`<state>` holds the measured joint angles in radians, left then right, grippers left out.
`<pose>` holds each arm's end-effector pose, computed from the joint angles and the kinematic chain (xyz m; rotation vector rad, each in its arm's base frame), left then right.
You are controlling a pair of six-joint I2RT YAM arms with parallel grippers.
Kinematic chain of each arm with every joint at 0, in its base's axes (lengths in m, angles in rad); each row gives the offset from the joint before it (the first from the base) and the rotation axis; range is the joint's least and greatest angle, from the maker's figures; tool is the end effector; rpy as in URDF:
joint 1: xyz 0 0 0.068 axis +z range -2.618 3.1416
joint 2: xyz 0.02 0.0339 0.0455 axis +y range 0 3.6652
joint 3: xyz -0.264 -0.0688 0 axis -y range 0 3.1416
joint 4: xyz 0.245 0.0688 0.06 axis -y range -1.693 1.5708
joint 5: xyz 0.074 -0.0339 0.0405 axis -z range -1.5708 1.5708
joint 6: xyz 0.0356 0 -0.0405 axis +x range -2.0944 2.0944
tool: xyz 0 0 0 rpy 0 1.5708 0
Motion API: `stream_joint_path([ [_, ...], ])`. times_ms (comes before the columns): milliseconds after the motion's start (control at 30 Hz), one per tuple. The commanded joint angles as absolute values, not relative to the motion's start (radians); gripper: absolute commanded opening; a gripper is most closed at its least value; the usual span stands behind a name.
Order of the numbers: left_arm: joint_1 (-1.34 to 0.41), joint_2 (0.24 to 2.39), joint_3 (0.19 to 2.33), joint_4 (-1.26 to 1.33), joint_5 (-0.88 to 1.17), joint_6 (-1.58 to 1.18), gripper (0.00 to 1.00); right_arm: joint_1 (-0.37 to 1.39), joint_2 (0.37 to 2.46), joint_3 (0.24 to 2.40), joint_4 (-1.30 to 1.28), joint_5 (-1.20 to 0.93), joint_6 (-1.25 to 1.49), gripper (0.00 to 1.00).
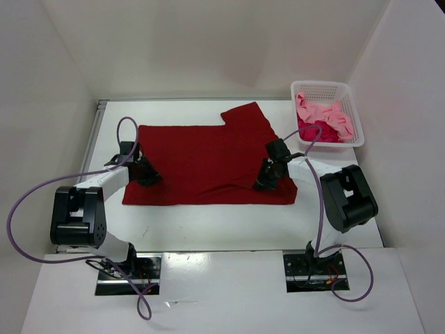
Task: Fold and stack the t-shirts
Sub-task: Fold the flattened tshirt in 1/3 of the way
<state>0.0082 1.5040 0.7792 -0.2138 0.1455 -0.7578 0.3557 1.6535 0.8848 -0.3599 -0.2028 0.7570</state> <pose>0.2901 -0.0028 0.1713 -0.9013 2.4006 -0.4808 0.2846 0.1134 0.1510 0.4980 2.7716 0.5774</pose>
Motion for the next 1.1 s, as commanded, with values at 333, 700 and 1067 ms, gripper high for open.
stream_joint_path([
  [333, 0.04, 1.476, 0.784, -0.189, 0.089, -0.747, 0.27, 0.362, 1.8, 1.199, -0.451, -0.268, 0.719, 0.07],
  [700, 0.04, 1.43, 0.813, -0.199, 0.12, -0.767, 0.27, 0.411, 2.071, 1.612, -0.502, -0.311, 0.712, 0.07],
  [1067, 0.04, 1.356, 0.822, -0.218, 0.109, -0.787, 0.28, 0.469, 2.117, 1.697, -0.491, -0.301, 0.723, 0.49],
])
